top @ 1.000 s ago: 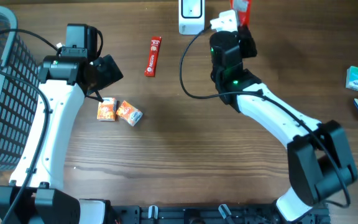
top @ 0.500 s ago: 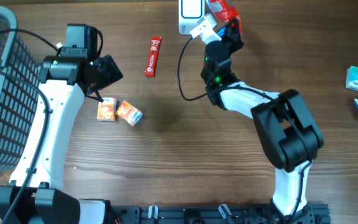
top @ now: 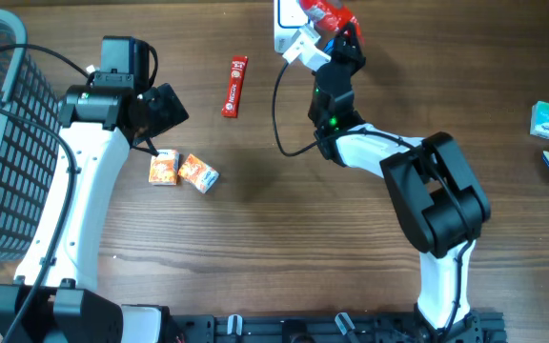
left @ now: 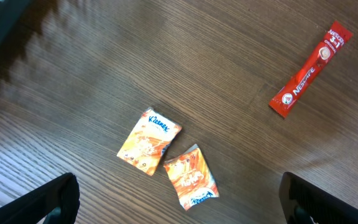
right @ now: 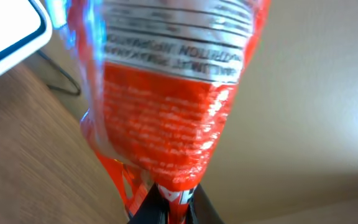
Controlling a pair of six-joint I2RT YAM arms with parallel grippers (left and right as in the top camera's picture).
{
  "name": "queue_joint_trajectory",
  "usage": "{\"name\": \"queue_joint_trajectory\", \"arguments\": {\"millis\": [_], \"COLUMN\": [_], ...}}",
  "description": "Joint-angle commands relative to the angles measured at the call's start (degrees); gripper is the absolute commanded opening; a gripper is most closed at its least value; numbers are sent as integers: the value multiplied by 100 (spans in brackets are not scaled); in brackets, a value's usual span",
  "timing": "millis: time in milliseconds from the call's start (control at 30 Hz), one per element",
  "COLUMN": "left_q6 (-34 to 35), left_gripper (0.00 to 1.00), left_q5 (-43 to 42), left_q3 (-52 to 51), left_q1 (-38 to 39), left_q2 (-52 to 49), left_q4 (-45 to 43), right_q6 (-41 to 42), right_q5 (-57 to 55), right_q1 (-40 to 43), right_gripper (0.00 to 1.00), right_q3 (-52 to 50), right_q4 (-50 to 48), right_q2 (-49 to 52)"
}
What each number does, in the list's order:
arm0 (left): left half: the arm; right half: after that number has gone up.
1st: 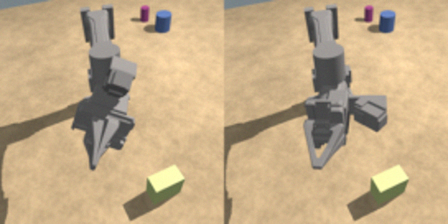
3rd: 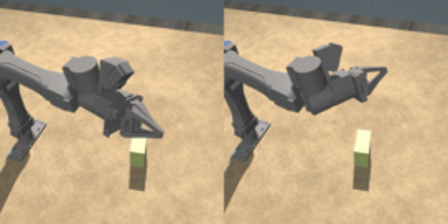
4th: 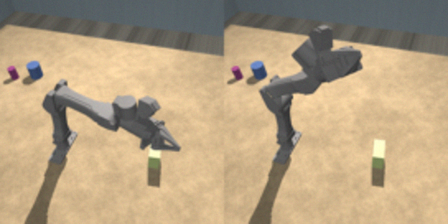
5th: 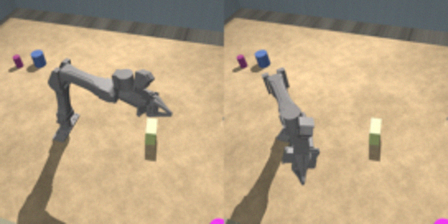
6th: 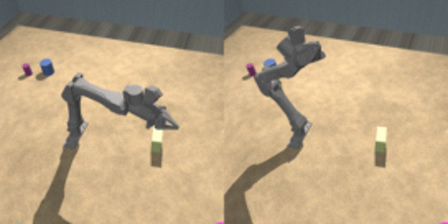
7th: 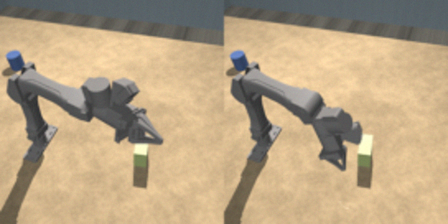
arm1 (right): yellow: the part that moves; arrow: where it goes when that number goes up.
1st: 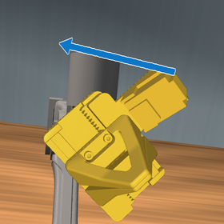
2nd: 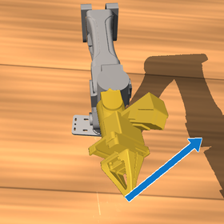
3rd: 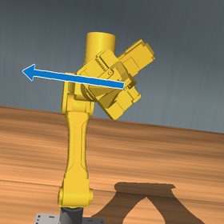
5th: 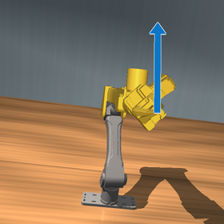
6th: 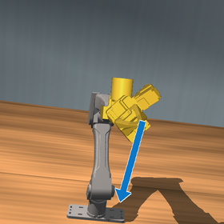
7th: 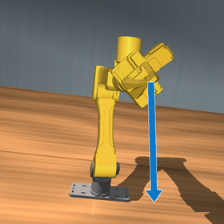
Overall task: Scan the item barcode
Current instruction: 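Hold the red snack bag under the white scanner with the right gripper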
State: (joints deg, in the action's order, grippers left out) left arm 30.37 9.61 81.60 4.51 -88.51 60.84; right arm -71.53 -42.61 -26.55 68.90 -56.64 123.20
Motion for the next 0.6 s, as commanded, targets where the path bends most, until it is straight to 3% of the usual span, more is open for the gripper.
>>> {"name": "queue_joint_trajectory", "arguments": {"millis": [0, 233, 567], "left_q6": [13, 13, 13], "left_gripper": [100, 100, 100], "left_q5": [74, 74, 70], "left_q3": [15, 15, 15], "left_q1": [-28, -28, -28], "left_q2": [-33, -33, -33], "left_q4": [-24, -85, -83], "right_q6": [-201, -260, -330], "right_q5": [-24, -96, 107], "right_q1": [50, 48, 96], "right_gripper": [4, 4, 5], "right_q3": [710, 1475, 1521], "right_q4": [-431, -293, -37], "right_q2": [743, 1237, 1344]}}
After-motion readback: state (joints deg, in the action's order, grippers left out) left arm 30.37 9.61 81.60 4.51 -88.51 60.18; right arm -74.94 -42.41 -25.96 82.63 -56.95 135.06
